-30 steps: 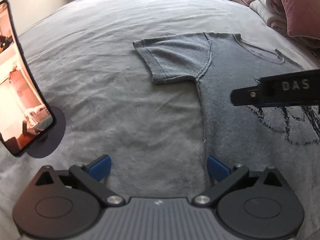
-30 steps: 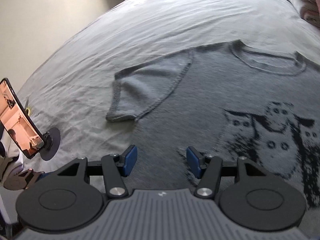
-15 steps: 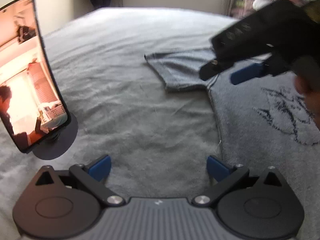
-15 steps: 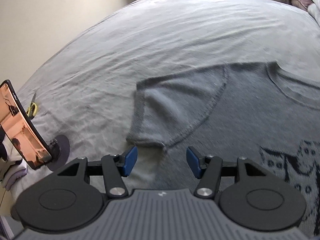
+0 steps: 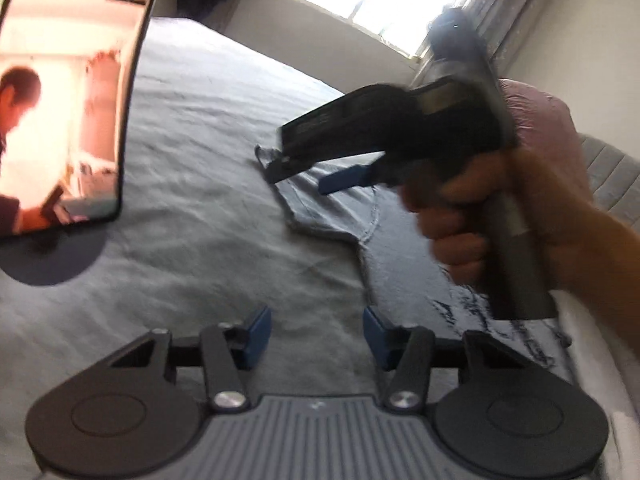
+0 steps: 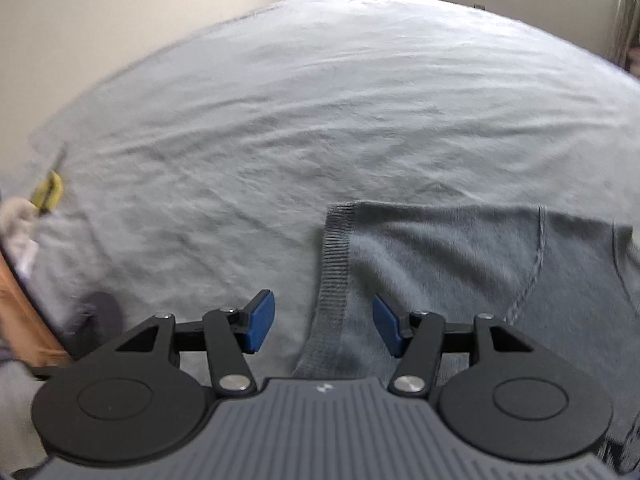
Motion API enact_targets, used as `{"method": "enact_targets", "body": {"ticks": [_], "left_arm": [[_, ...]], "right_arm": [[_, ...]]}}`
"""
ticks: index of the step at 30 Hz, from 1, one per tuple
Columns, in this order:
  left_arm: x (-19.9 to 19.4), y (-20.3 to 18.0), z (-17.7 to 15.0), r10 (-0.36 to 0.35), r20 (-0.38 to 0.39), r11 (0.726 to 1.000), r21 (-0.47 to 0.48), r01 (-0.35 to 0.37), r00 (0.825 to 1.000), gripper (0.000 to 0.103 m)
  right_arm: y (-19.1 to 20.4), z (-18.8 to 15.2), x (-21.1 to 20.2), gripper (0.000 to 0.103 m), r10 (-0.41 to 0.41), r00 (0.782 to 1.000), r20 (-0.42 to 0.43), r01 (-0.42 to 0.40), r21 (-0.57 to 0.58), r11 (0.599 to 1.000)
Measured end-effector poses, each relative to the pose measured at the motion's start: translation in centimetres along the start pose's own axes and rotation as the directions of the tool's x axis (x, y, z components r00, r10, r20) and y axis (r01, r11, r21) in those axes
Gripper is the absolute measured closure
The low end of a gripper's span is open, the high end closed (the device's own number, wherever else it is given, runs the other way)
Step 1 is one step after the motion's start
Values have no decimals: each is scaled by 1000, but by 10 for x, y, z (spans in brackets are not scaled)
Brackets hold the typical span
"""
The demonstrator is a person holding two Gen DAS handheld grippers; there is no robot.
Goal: Fold clothes
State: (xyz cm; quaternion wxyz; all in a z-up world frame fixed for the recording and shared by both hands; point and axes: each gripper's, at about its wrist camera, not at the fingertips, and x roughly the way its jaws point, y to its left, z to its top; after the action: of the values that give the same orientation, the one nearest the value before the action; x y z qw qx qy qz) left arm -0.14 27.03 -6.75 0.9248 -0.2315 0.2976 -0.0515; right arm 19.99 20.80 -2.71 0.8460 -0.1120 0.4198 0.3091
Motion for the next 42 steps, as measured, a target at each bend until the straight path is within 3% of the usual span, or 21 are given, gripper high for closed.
{"method": "enact_targets", "body": {"ticks": [2, 3, 6, 9, 13, 16, 20, 21, 23, 28, 33, 36, 42], "left_arm": [[1, -2, -1, -6, -4, 1000, 9, 6, 1000, 52], [2, -3, -1, -10, -6, 1000, 11, 10, 1000, 52], [1, -4, -1, -16, -10, 1000, 5, 16, 1000, 52], [3, -5, 0, -16, -10, 1000, -10, 16, 1000, 52], [5, -4, 3, -9, -7, 1000, -24, 9, 1000, 52], [5, -6, 5, -4, -11, 1000, -27, 3, 1000, 52], [4, -5, 9, -10, -16, 998, -54, 9, 1000, 52], [4, -5, 10, -16, -13, 998, -64, 15, 1000, 53], [5, -3, 12, -39, -16, 996, -80, 38, 999, 68], [7, -2, 11, -128, -55, 985, -121, 121, 990, 74], [14, -2, 0, -253, -135, 949, -226, 219, 958, 74], [22, 0, -8, -269, -185, 938, -272, 214, 945, 75], [15, -7, -15, -277, -236, 945, -244, 218, 932, 77]], "right_arm": [[1, 0, 13, 61, 1, 1000, -29, -1, -15, 1000], [-2, 0, 18, 69, 55, 997, -50, -55, -9, 998], [-13, 8, 17, 69, 145, 989, -20, -144, 71, 987], [-16, 19, 21, 53, 81, 997, 6, -81, 106, 991], [-8, 26, 36, 53, 9, 1000, 9, -9, 73, 997], [-5, 29, 47, 51, 31, 999, 9, -31, 48, 998], [-21, 37, 27, 50, 133, 990, 54, -139, 122, 983], [-25, 38, 19, 49, 134, 989, 63, -141, 120, 983], [-34, 35, 1, 49, 101, 992, 73, -109, 114, 987], [-77, -2, -53, 47, 68, 993, 93, -84, 176, 981], [-115, -61, -97, 46, 34, 994, 106, -62, 275, 959], [-138, -99, -122, 46, -3, 997, 83, -25, 332, 943], [-185, -177, -189, 46, -92, 993, 77, 48, 441, 896]]}}
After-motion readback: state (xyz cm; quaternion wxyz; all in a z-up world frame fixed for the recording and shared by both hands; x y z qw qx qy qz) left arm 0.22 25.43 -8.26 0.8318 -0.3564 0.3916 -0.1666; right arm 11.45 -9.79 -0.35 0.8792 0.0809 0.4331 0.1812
